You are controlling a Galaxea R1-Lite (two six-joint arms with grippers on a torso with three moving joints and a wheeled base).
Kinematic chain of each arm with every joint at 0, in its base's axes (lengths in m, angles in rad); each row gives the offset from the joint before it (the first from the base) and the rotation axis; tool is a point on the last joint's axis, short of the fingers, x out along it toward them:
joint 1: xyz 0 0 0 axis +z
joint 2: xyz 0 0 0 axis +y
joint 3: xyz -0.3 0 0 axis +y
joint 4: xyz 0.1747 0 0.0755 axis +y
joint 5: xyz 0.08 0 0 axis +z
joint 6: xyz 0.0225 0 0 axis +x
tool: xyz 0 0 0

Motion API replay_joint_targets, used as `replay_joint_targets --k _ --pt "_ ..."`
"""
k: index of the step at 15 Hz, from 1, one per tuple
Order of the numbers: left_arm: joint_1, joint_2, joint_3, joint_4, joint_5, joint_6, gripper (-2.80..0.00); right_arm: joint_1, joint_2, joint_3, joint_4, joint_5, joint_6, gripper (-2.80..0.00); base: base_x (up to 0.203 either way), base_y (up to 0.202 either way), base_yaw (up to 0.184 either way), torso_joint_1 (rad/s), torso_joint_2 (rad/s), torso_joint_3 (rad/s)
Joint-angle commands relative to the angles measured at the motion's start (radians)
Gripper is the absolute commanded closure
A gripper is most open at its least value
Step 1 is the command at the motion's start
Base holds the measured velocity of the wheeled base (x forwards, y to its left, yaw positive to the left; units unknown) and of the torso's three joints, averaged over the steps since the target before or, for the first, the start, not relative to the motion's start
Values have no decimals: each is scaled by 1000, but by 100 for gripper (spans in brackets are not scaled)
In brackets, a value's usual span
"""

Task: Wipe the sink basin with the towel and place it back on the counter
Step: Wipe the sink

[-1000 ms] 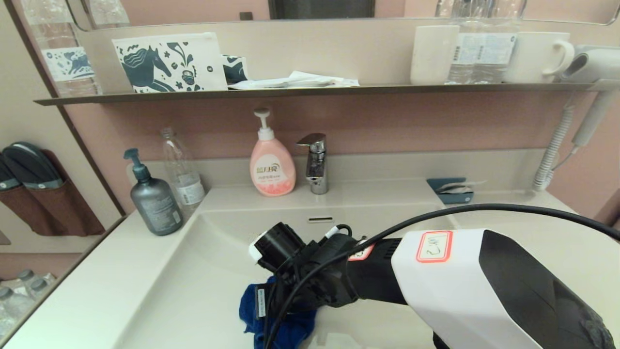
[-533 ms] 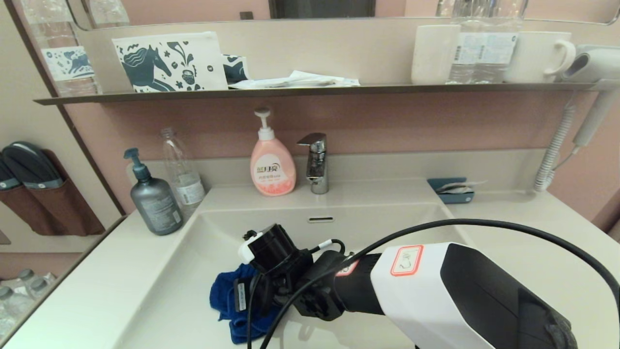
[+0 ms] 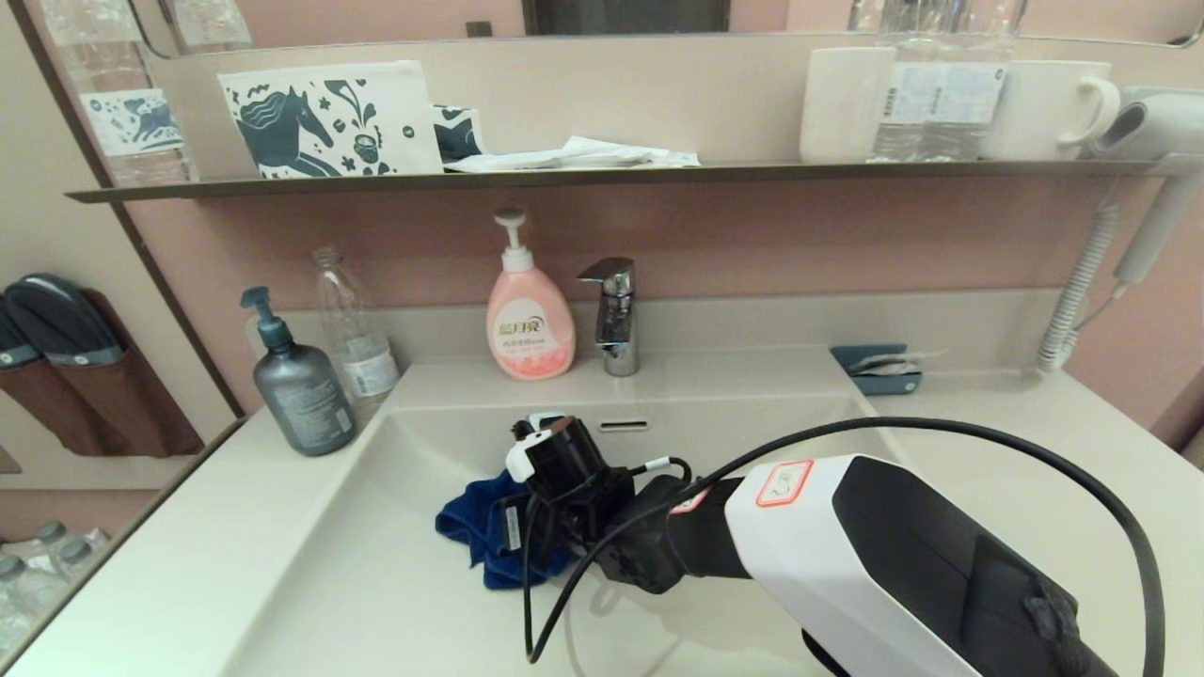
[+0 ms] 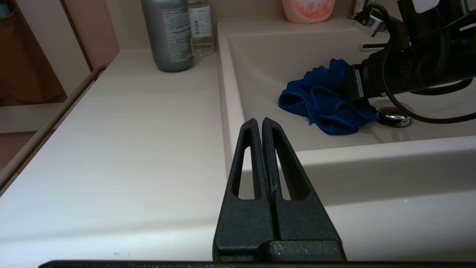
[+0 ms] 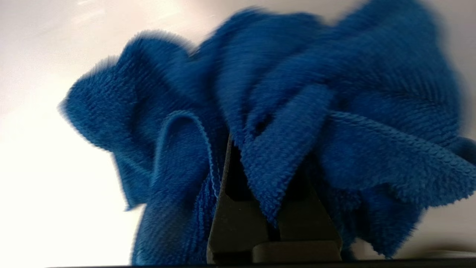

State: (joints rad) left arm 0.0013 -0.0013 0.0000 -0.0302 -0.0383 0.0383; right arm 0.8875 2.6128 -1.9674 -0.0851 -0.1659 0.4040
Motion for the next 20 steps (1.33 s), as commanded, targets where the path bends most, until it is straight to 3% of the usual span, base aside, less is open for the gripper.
replay_joint_targets --k 1,9,11,13,20 --pt "0 1 0 1 0 0 0 -33 -18 11 2 -52 -12 0 0 0 0 0 0 0" --pt "0 1 0 4 0 0 0 -123 -103 256 3 -195 -73 0 0 0 0 0 0 0" --pt "0 1 0 110 0 0 0 -175 -134 339 -4 -232 -81 0 0 0 0 0 0 0" --pt "0 1 0 4 0 0 0 -216 -181 420 -8 -244 -80 0 0 0 0 0 0 0" --pt "0 1 0 0 0 0 0 -300 -344 670 -1 -274 -82 0 0 0 0 0 0 0"
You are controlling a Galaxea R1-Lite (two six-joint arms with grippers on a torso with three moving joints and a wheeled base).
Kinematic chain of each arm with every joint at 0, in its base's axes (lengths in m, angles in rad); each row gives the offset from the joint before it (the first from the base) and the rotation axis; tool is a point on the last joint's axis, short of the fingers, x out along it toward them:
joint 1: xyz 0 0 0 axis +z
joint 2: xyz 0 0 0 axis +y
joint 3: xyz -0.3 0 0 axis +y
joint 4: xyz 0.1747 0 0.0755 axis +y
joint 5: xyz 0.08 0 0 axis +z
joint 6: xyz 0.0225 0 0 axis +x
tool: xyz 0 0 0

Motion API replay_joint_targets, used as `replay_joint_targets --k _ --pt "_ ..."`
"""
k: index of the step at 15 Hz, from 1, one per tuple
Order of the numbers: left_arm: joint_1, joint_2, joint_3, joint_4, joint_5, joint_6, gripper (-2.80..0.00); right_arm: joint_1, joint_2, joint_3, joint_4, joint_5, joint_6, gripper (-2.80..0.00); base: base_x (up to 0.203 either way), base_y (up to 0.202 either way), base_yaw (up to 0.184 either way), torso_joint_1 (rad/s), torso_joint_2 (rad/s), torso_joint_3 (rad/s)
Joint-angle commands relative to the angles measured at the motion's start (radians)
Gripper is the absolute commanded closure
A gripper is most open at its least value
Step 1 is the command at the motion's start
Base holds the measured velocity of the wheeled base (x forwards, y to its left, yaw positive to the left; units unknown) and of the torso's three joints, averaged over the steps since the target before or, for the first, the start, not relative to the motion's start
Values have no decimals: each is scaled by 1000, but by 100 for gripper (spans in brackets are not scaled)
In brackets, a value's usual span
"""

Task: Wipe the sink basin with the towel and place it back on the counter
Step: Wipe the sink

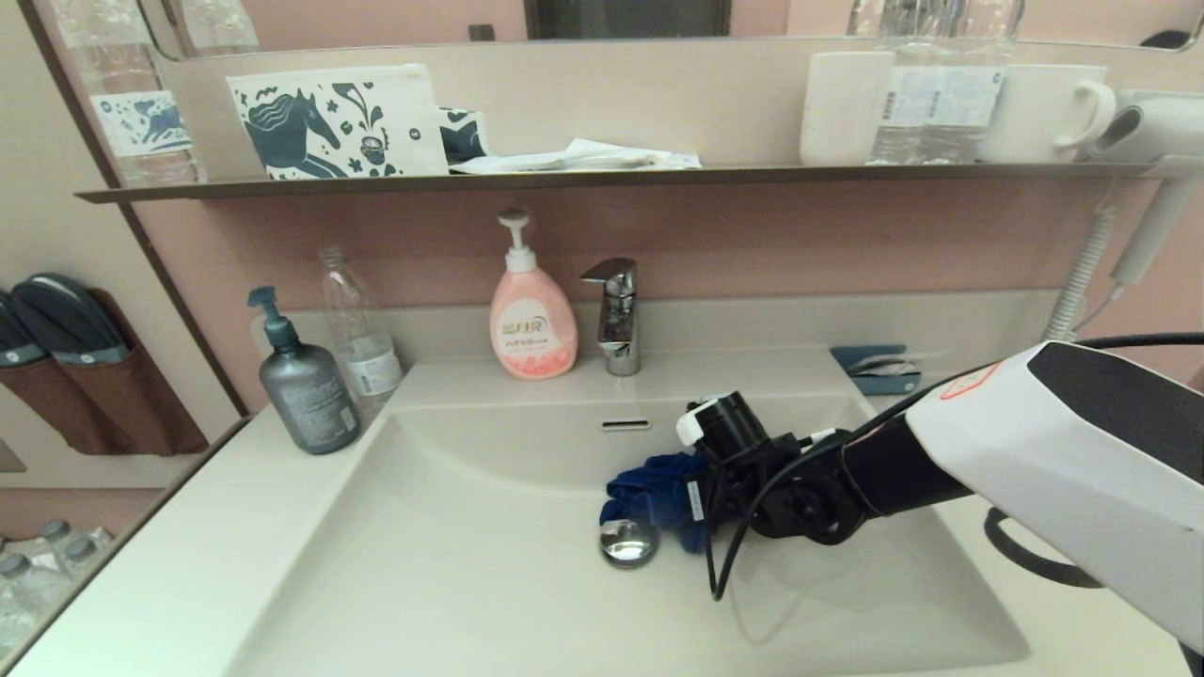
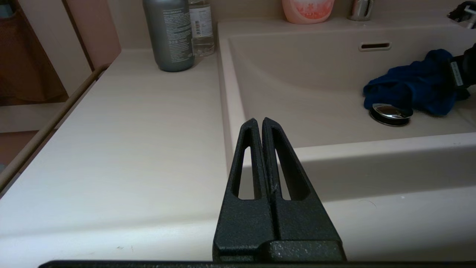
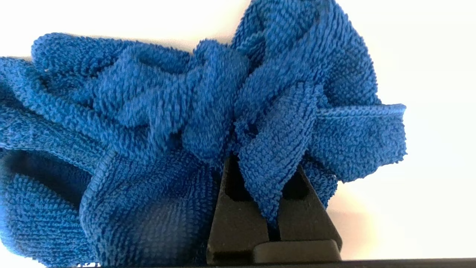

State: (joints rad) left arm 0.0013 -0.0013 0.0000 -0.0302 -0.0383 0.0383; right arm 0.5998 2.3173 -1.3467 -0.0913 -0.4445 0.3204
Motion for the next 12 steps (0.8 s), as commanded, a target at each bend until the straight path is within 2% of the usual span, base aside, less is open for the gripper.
replay_joint_targets --k 1,4,7,9,12 --pt "0 1 0 0 0 0 0 -20 -67 77 7 4 1 0 0 0 0 0 0 0" --pt "0 1 0 0 0 0 0 -33 -122 149 63 3 -1 0 0 0 0 0 0 0" --pt "0 1 0 0 0 0 0 -32 -154 162 324 -16 14 0 0 0 0 0 0 0" --pt "0 1 0 1 0 0 0 -17 -163 161 485 -13 69 0 0 0 0 0 0 0" --pt "0 1 0 1 0 0 0 27 -142 158 574 25 114 0 0 0 0 0 0 0"
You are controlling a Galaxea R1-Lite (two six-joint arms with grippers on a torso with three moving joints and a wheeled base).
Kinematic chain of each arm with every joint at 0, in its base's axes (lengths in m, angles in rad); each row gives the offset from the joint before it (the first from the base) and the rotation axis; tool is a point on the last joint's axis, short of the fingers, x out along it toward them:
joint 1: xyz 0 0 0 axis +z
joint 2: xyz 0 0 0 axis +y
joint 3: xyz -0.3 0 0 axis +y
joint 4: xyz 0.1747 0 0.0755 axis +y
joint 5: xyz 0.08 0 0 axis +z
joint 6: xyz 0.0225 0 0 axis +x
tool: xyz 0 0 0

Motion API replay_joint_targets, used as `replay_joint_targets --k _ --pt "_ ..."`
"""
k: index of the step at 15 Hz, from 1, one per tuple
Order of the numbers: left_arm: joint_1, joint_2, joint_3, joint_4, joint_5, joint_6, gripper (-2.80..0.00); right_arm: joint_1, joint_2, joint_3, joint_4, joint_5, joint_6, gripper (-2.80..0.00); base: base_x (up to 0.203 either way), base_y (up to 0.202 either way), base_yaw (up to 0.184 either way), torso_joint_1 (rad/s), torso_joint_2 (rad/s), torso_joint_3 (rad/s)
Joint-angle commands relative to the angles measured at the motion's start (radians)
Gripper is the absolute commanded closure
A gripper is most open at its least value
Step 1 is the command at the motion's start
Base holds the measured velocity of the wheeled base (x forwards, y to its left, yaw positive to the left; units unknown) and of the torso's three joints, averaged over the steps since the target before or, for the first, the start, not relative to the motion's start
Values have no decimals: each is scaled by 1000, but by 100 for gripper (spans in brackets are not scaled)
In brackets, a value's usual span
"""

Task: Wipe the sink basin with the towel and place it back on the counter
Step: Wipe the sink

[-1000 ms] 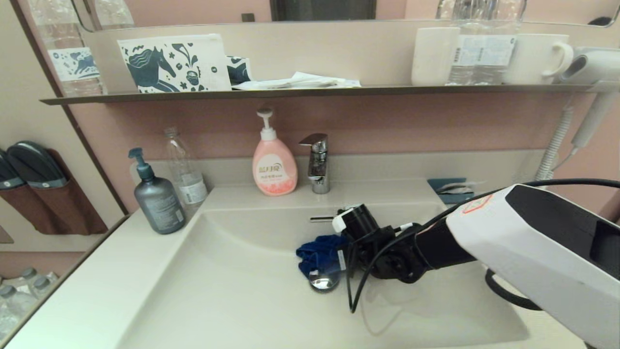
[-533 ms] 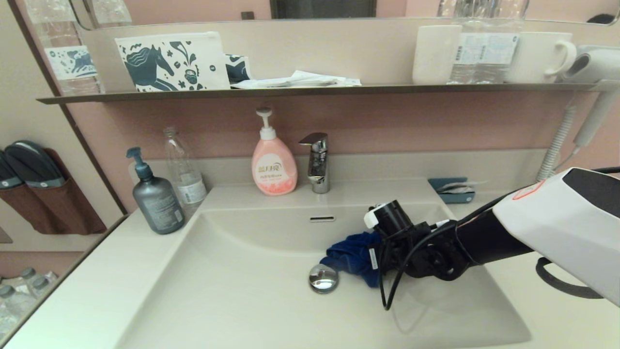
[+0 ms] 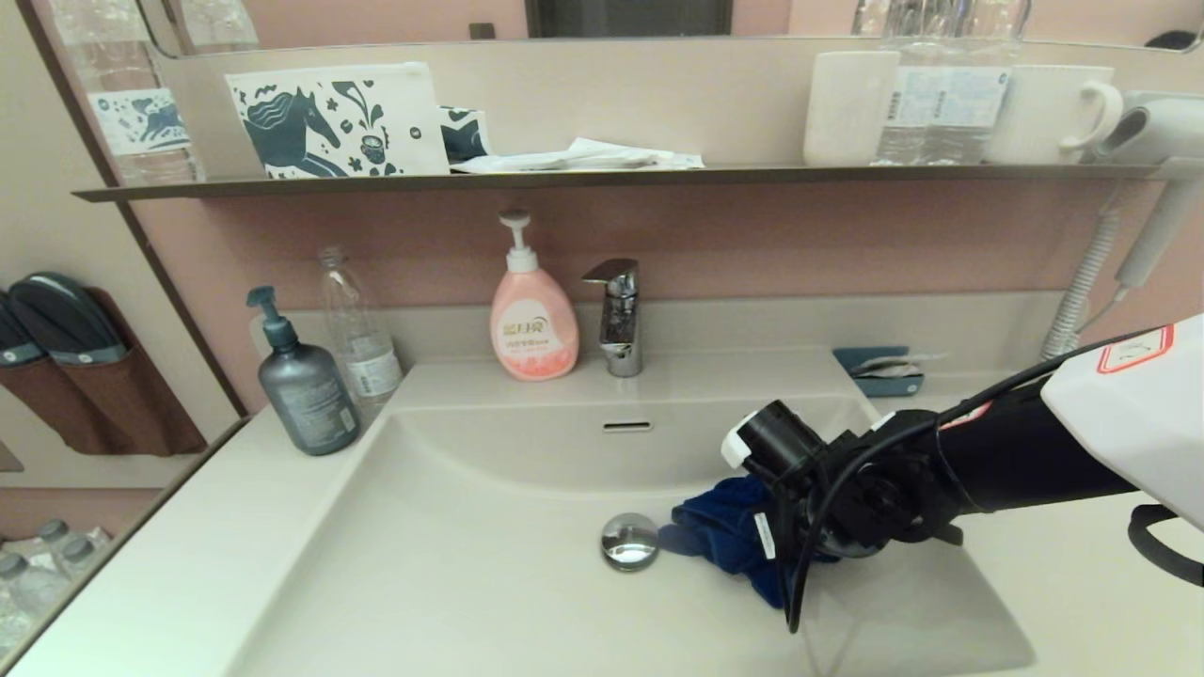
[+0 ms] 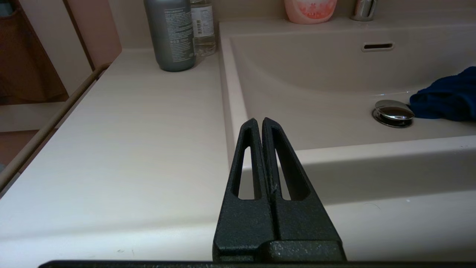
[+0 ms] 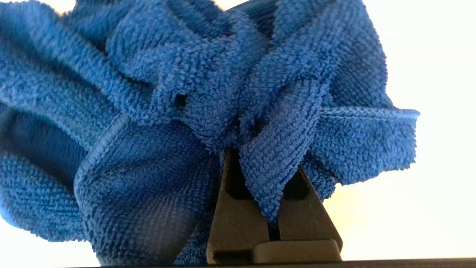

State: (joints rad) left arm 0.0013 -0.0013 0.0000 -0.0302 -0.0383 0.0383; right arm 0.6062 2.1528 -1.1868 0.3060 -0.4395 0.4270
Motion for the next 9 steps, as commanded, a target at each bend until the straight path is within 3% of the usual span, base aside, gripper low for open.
replay_joint_targets --k 1,9 --pt "0 1 0 0 0 0 0 37 40 -3 180 28 8 0 0 0 0 0 0 0" --pt "0 1 0 0 0 0 0 149 68 -162 179 195 108 0 0 0 0 0 0 0"
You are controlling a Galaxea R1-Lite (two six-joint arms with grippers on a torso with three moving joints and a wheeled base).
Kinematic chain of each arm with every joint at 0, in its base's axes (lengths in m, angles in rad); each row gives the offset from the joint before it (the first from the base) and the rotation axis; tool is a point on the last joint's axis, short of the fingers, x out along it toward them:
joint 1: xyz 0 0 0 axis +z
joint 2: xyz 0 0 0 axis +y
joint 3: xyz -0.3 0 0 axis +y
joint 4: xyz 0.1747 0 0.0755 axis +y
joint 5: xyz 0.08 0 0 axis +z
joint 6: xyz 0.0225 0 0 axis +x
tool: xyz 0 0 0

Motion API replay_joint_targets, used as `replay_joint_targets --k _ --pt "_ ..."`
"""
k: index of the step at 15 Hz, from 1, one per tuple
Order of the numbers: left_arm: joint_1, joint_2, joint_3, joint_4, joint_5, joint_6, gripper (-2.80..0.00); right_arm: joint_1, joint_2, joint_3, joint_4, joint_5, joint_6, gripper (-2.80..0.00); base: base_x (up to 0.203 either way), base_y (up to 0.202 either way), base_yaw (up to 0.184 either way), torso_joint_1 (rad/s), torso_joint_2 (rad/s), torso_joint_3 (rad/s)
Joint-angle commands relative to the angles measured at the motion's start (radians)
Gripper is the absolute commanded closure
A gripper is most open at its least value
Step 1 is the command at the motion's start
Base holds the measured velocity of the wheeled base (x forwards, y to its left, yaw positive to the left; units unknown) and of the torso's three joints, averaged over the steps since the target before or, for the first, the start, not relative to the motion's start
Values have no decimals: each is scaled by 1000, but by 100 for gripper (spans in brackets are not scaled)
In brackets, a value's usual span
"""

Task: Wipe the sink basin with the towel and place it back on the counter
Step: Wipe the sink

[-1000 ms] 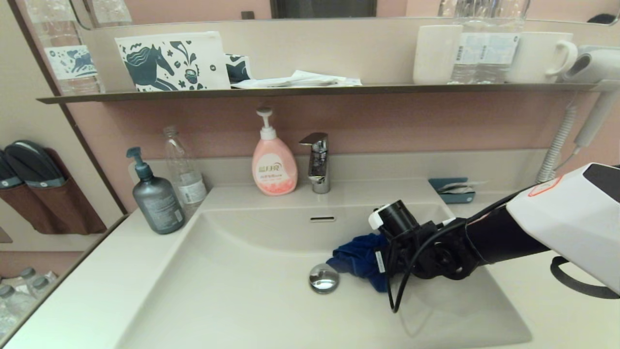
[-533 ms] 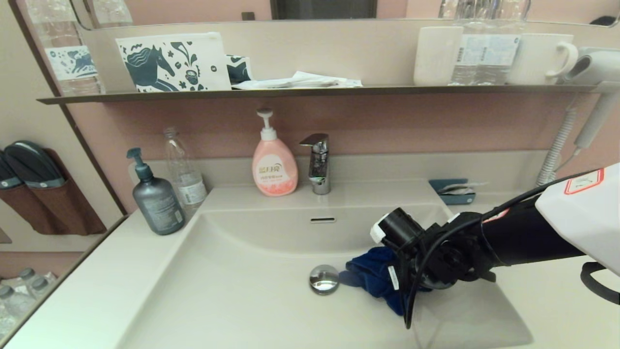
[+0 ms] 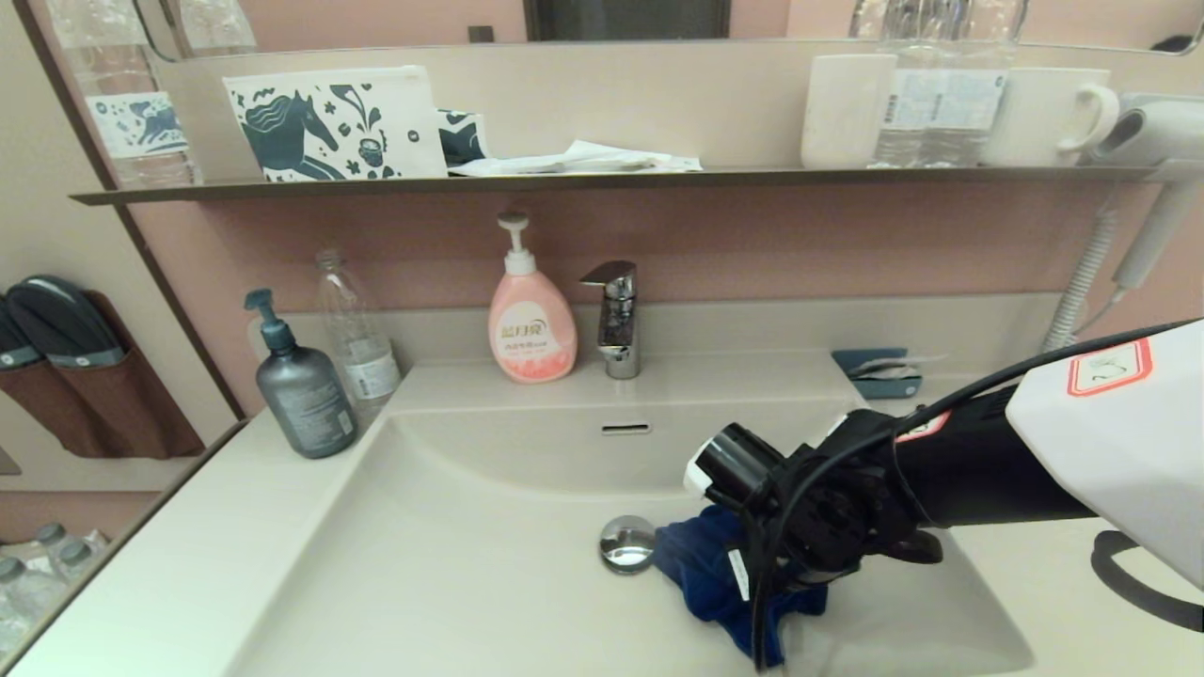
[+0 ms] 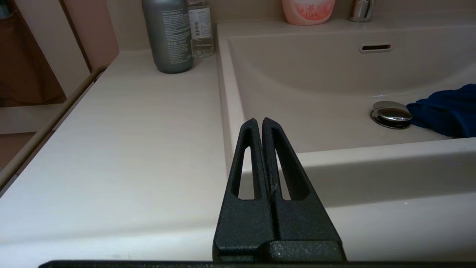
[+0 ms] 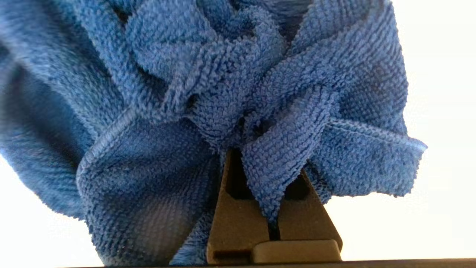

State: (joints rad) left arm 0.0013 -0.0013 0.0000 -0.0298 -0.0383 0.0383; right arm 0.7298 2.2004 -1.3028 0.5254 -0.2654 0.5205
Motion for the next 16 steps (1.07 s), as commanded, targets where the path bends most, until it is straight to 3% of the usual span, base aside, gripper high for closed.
replay_joint_targets --k 1,9,16 --pt "0 1 0 -1 0 0 0 45 18 -77 -39 31 30 0 0 0 0 0 0 0" --pt "0 1 0 0 0 0 0 103 42 -213 -48 83 128 0 0 0 0 0 0 0" --pt "0 1 0 -1 0 0 0 176 214 -489 -124 126 163 0 0 0 0 0 0 0"
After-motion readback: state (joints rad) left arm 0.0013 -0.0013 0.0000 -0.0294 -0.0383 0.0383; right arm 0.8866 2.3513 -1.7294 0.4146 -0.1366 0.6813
